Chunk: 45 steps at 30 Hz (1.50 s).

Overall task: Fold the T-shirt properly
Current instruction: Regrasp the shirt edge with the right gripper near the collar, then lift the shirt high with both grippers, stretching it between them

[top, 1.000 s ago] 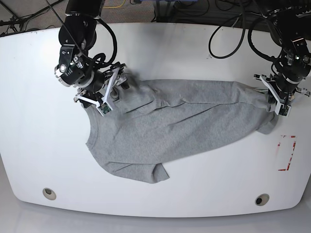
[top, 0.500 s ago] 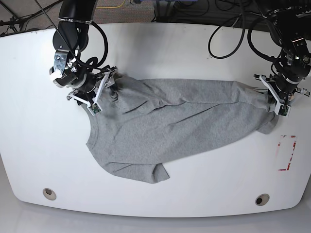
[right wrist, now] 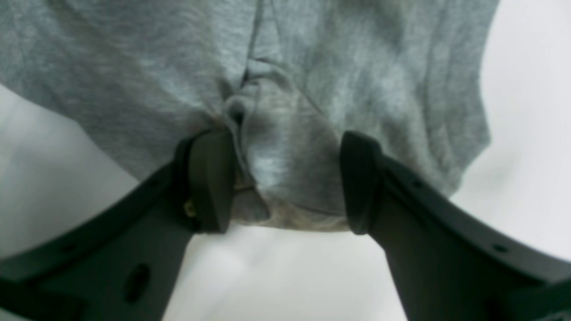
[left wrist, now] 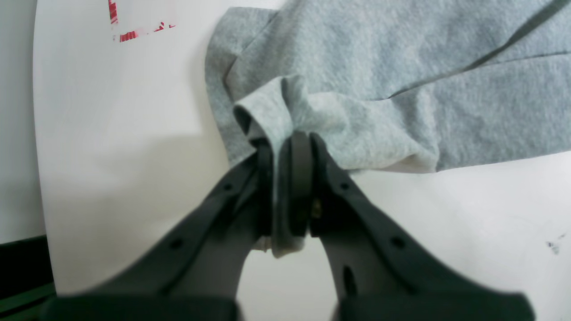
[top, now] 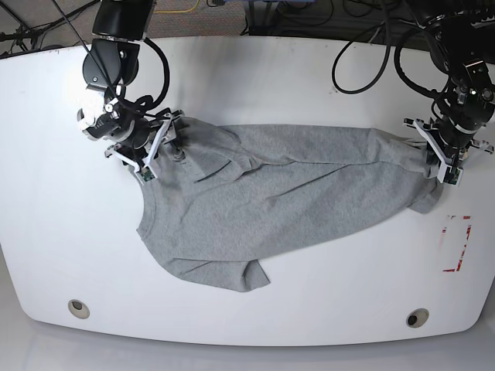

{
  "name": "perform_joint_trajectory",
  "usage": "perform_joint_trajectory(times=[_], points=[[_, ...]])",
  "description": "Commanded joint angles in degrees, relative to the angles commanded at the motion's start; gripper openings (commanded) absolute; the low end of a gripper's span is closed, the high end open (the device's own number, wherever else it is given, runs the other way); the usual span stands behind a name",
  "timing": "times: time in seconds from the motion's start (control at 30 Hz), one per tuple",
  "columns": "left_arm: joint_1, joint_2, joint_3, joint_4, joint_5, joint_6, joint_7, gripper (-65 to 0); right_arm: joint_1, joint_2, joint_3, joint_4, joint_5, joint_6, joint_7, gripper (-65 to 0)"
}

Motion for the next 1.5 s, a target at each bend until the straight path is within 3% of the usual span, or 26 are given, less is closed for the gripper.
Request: perform_joint_trajectory(times=[0.3,0.8,1.03,1.23,1.5], points=[[0.00,-0.09,0.00,0.00,0.00,0.00,0.00,-65.0,-0.26,-0.09,0.00,0.62,0.00,0.00,-0.44,-65.0],[-1.85,0.18,0.09,3.08,-0.18,-0.09,0.18,-65.0,-4.04,0.18,6.07,19.34,0.00,0.00,-14.07,-65.0],[-6.59,1.67,0.44,2.90,0.09,0.09,0.00,-65.0,-0.88,2.99,7.47,18.29,-0.44,0.00,-14.15,-65.0],[-15.12,4.04,1.49,2.73,0.35,0.44,0.00,-65.0,7.47,5.89,7.38,13.71,-0.44,0.00,-14.42,-65.0],[-27.16,4.57,7.03,2.20,0.35,1.49,0.00,-65.0,21.27,10.20,4.84,6.15,-0.44,0.00,-14.51,-65.0]])
